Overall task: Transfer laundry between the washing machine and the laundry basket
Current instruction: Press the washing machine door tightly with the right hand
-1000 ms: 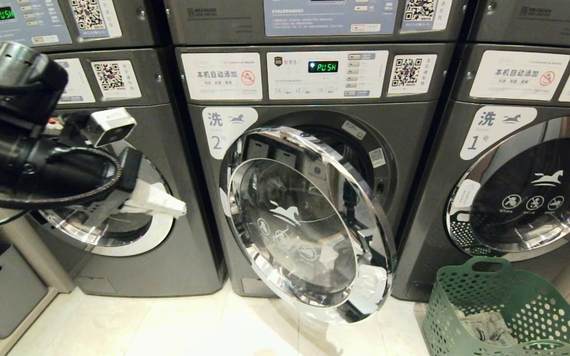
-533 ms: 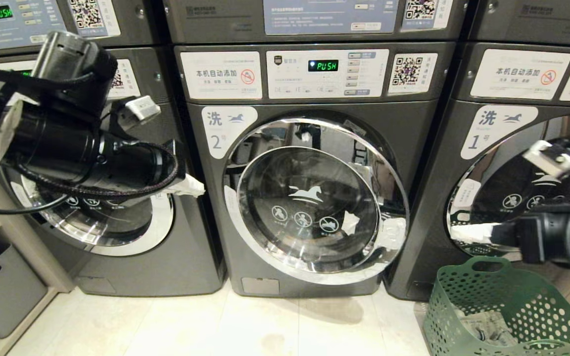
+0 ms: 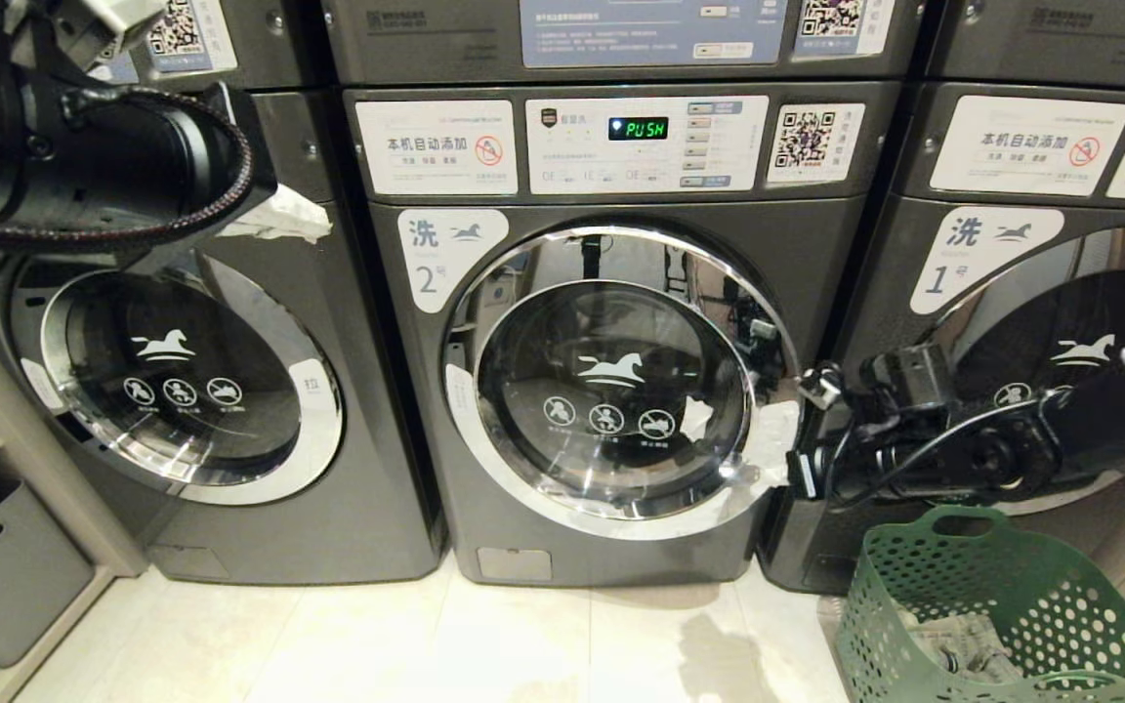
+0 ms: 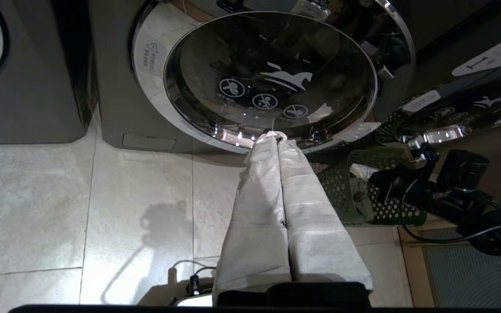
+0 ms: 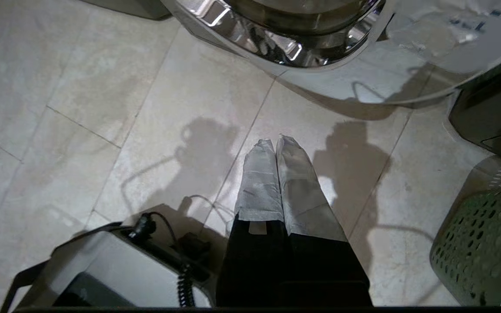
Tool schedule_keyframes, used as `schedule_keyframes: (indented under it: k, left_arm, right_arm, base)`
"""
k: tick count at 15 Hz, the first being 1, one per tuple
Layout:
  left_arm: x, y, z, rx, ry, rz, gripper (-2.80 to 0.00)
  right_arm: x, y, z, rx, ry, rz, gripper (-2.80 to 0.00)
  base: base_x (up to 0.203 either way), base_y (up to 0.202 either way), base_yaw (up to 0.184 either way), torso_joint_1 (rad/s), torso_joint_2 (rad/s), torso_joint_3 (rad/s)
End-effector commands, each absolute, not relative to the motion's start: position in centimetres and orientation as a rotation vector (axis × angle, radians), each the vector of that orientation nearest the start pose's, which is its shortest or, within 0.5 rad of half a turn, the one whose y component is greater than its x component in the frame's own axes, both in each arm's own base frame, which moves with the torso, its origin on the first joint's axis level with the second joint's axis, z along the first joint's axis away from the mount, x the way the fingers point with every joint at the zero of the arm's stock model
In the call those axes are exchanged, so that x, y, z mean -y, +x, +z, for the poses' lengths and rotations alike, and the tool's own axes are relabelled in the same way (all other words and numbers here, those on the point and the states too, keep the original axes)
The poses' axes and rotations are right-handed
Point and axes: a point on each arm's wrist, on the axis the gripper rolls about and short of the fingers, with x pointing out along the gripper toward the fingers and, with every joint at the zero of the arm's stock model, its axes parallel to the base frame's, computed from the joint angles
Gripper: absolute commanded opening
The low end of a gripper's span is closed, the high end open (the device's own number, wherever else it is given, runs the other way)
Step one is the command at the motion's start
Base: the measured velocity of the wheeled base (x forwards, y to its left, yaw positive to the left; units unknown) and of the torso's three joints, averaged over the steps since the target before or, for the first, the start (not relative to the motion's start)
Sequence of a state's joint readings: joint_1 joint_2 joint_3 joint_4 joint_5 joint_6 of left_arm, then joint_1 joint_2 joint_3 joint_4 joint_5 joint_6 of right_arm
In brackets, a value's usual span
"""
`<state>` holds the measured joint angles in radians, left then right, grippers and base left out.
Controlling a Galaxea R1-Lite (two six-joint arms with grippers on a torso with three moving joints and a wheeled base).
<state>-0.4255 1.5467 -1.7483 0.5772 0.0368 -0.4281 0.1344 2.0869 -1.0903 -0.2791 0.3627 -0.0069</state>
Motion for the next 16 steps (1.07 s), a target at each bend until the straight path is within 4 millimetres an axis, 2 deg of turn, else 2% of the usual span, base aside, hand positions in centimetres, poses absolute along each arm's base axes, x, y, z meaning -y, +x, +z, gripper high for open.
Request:
schedule_keyframes:
  k: [1,3,5,11,16]
  left_arm:
    - [10.0,22.1,37.2,-0.440,-0.333,-0.298,-2.80]
    - [10.1,22.3,37.1,-0.441,-0.293,-0.302,-2.80]
    - [10.3,22.4,36.8,-0.449,-0.266,-0.309,-2.80]
    - [10.7,22.3,36.1,-0.466,-0.239,-0.271,-2.80]
    - [10.7,22.3,35.4,-0.506,-0.220,-0.242,-2.80]
  right_arm:
    - [-6.2,40.1,3.8,-0.762,0.055,0.457,-2.80]
    - [-6.3,41.9,2.2,-0.695,0.026,0.420,-2.80]
    - [-6.3,43.1,2.1,-0.640,0.018,0.405,-2.80]
    - [-6.6,45.7,2.4,-0.463,-0.007,0.381,-2.80]
    - [-6.4,46.9,3.0,-0.406,-0.040,0.260,-2.80]
  base:
    - [0.000,0.000,0.000,0.000,0.00,0.000]
    - [0.000,0.000,0.000,0.000,0.00,0.000]
    - [0.000,0.000,0.000,0.000,0.00,0.000]
    - [0.000,0.000,0.000,0.000,0.00,0.000]
    - [0.000,0.000,0.000,0.000,0.00,0.000]
